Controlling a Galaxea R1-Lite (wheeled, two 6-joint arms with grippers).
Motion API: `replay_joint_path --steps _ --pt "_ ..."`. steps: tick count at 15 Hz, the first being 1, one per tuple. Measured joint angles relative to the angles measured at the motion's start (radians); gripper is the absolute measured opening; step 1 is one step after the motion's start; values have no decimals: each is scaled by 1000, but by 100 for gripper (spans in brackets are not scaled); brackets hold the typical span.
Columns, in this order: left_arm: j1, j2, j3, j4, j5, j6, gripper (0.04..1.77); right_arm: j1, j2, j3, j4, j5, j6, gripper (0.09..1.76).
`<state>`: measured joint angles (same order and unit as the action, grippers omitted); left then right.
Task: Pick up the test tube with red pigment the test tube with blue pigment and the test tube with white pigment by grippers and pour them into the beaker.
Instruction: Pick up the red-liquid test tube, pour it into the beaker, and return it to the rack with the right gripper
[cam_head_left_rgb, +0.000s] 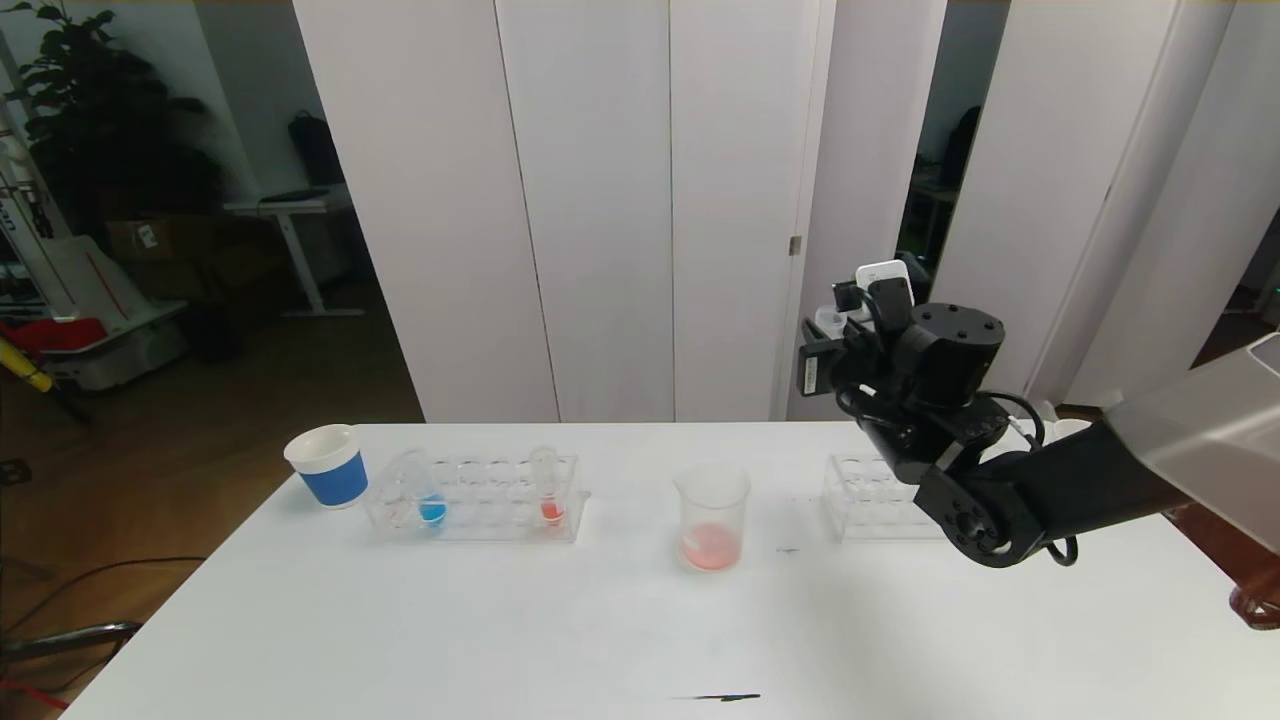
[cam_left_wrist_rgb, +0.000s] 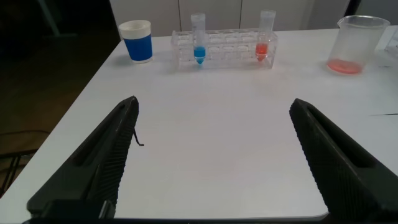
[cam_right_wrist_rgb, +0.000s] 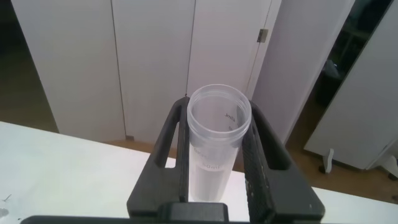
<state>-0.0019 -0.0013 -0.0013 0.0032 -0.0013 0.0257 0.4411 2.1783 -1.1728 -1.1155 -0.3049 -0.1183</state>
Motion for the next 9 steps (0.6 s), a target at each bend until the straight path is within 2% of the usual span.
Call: replay_joint_path --steps 4,9 --pt "0 0 0 0 0 0 174 -68 -55 1 -1 1 -4 57" --pt "0 0 0 0 0 0 174 -261 -139 -17 2 29 -44 57"
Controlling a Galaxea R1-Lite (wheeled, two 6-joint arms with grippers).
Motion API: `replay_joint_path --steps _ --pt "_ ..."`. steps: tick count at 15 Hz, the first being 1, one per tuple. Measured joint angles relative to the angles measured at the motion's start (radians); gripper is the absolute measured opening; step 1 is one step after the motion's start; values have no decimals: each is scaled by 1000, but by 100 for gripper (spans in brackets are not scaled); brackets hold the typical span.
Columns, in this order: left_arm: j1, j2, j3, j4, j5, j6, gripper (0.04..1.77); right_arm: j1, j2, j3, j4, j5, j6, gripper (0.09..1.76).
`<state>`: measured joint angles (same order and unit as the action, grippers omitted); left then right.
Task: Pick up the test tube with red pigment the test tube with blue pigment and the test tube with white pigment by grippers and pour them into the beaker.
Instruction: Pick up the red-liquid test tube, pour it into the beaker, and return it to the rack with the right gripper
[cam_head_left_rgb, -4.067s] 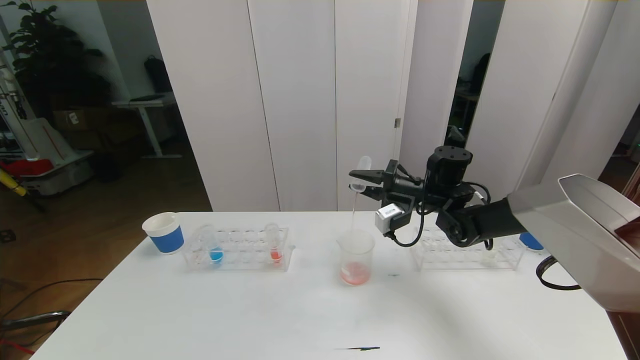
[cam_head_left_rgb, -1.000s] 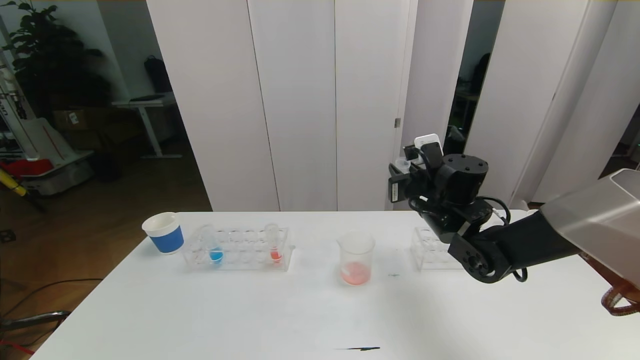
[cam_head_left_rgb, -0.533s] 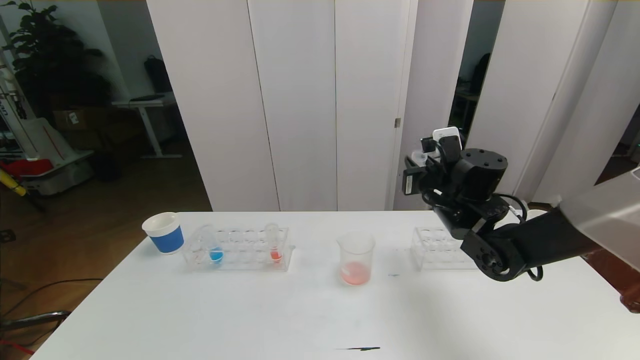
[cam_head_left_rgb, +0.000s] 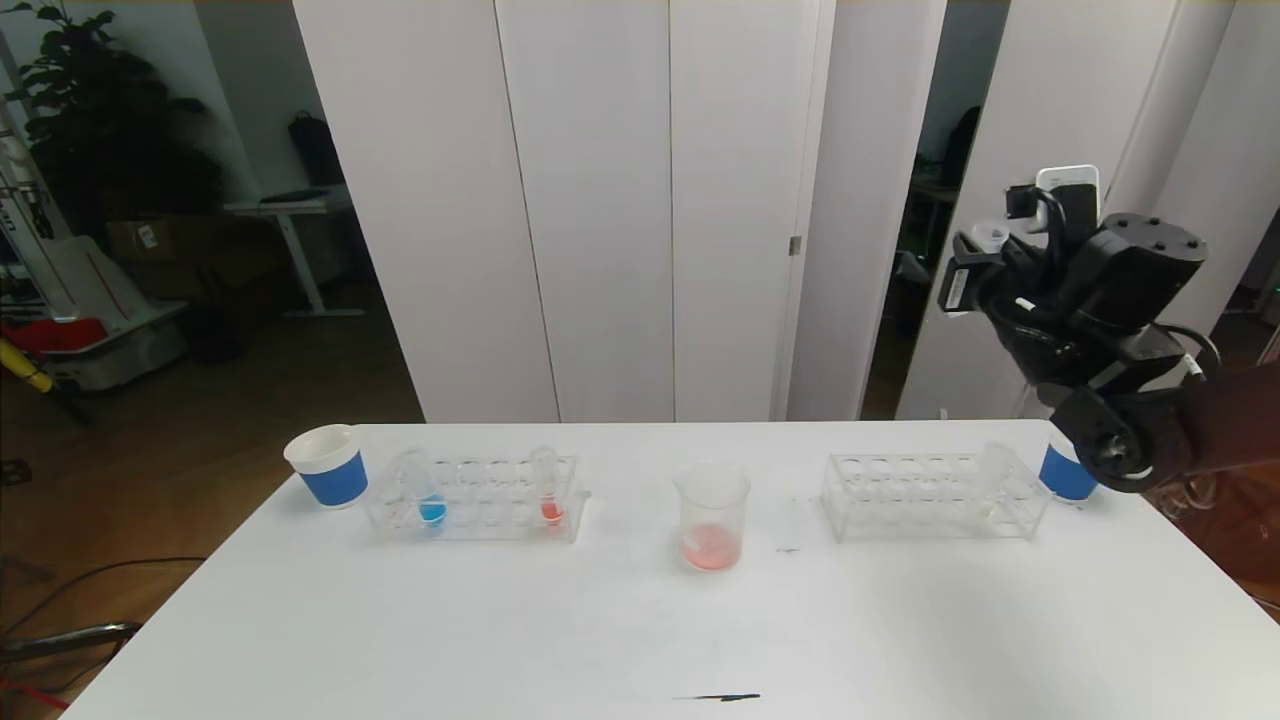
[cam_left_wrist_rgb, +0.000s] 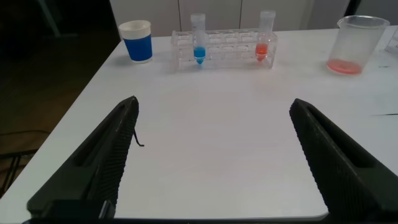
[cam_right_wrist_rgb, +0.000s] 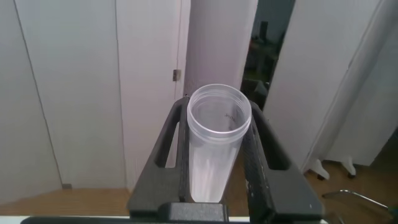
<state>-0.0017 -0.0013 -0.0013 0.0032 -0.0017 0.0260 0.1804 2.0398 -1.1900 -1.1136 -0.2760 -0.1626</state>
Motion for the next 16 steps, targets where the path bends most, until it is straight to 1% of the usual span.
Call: replay_joint_path --steps 2,5,8,11,16 --pt "0 0 0 0 0 0 174 -88 -28 -9 3 42 -4 57" --pt "0 0 0 0 0 0 174 -210 -51 -36 5 55 16 57" --pt "-1 0 0 0 0 0 174 -304 -53 -60 25 55 99 57" --pt "0 0 0 0 0 0 174 -357 -25 -69 49 53 180 57" --pt "0 0 0 0 0 0 174 -402 74 -53 42 47 239 57"
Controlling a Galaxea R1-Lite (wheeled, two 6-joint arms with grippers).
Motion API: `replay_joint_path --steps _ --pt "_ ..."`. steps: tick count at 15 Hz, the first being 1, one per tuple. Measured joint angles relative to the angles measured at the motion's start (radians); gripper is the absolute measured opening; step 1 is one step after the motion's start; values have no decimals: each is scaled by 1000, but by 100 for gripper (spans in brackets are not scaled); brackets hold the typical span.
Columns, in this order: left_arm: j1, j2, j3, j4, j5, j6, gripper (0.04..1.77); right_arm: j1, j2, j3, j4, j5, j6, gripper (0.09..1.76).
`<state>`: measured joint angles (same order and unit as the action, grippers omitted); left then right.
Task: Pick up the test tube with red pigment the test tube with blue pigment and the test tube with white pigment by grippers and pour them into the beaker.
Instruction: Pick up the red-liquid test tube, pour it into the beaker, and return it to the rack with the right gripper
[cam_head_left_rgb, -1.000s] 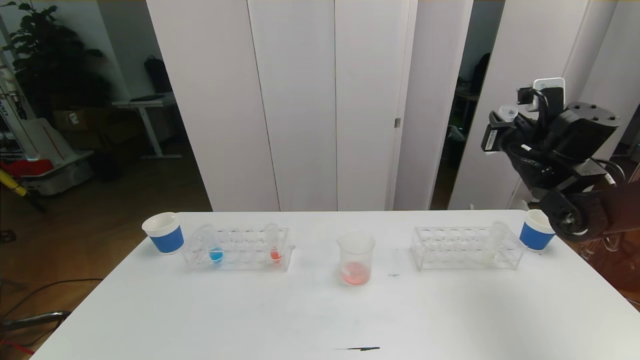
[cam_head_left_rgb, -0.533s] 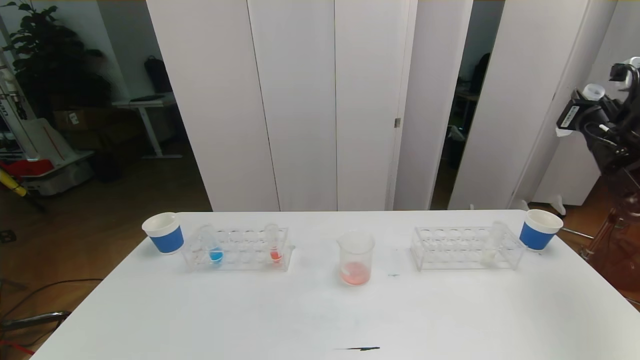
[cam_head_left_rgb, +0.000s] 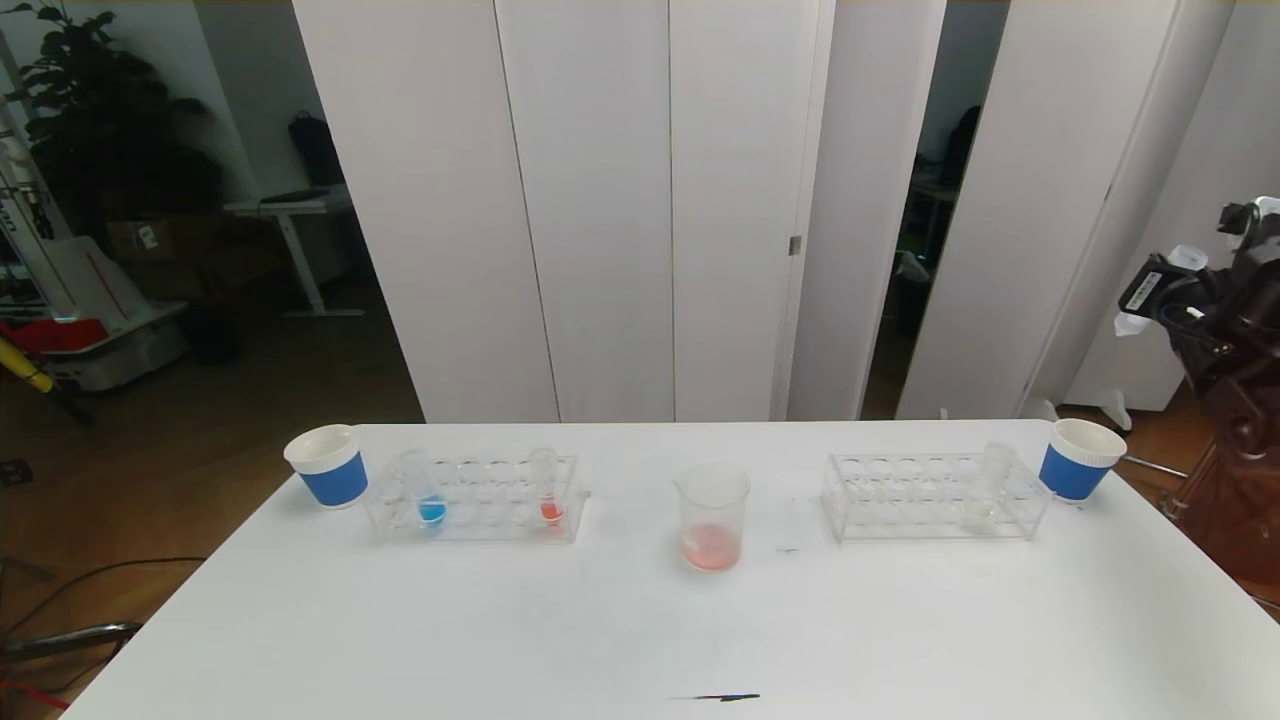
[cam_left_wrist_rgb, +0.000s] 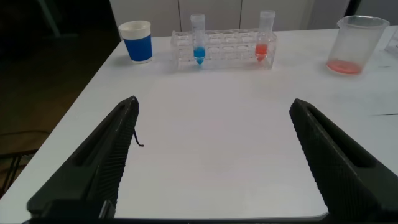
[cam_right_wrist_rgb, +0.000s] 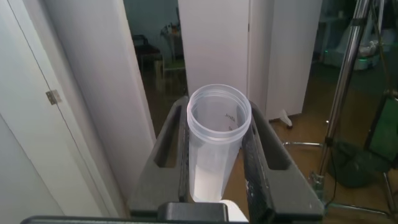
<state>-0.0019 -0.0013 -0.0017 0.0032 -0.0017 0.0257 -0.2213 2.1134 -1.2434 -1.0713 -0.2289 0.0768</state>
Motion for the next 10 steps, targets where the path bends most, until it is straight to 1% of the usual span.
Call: replay_joint_path --steps 5,10 --pt "0 0 0 0 0 0 174 -7 105 66 -6 -11 78 57" --pt "0 0 0 0 0 0 174 -28 200 120 -74 -7 74 57"
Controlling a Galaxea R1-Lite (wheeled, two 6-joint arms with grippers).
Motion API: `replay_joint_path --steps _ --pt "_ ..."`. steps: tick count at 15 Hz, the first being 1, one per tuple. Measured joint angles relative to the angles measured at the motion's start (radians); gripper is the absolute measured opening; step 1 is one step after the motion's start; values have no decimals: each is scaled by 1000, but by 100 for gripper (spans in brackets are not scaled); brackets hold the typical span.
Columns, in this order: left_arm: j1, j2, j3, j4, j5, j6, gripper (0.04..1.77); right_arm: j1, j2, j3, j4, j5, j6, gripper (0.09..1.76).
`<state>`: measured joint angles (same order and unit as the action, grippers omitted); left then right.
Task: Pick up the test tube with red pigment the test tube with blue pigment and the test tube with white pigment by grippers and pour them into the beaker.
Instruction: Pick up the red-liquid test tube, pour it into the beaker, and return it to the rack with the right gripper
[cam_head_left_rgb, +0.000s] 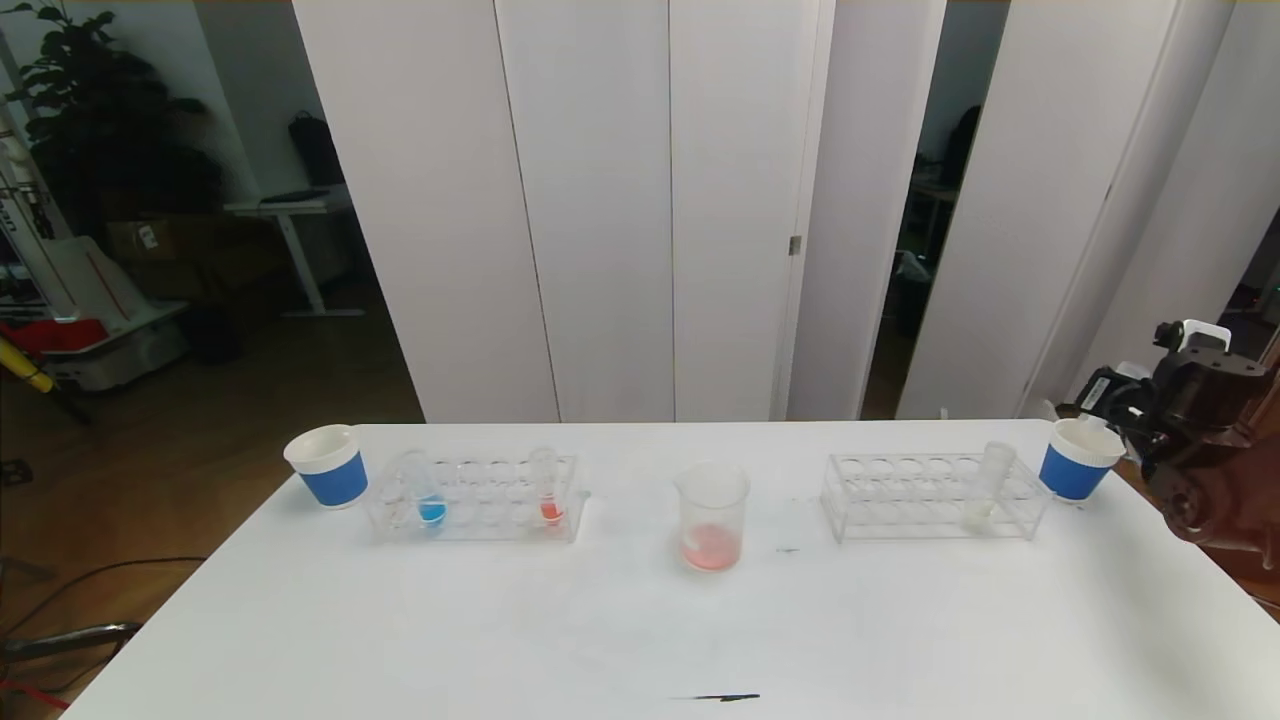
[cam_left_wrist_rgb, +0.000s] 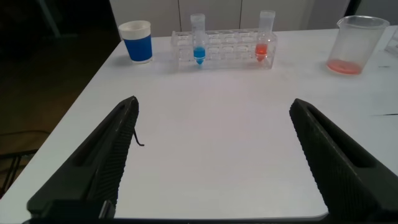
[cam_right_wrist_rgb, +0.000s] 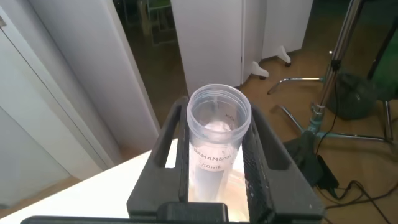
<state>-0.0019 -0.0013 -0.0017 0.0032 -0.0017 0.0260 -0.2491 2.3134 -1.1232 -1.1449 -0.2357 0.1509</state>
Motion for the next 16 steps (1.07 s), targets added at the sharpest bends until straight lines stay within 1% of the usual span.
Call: replay_joint_path --steps 5,12,13,14,15,16 --pt "0 0 0 0 0 0 174 0 50 53 -3 -5 -6 57" --pt "0 0 0 0 0 0 174 -8 63 59 -3 -3 -6 57" --pt "0 0 0 0 0 0 174 -10 63 58 -3 -2 -6 64" --pt "0 0 0 0 0 0 174 -10 62 58 -3 -2 -7 85" --pt "0 0 0 0 0 0 174 -10 61 57 -3 -3 -6 123" --pt "0 0 0 0 0 0 174 -10 57 55 -3 -3 -6 154"
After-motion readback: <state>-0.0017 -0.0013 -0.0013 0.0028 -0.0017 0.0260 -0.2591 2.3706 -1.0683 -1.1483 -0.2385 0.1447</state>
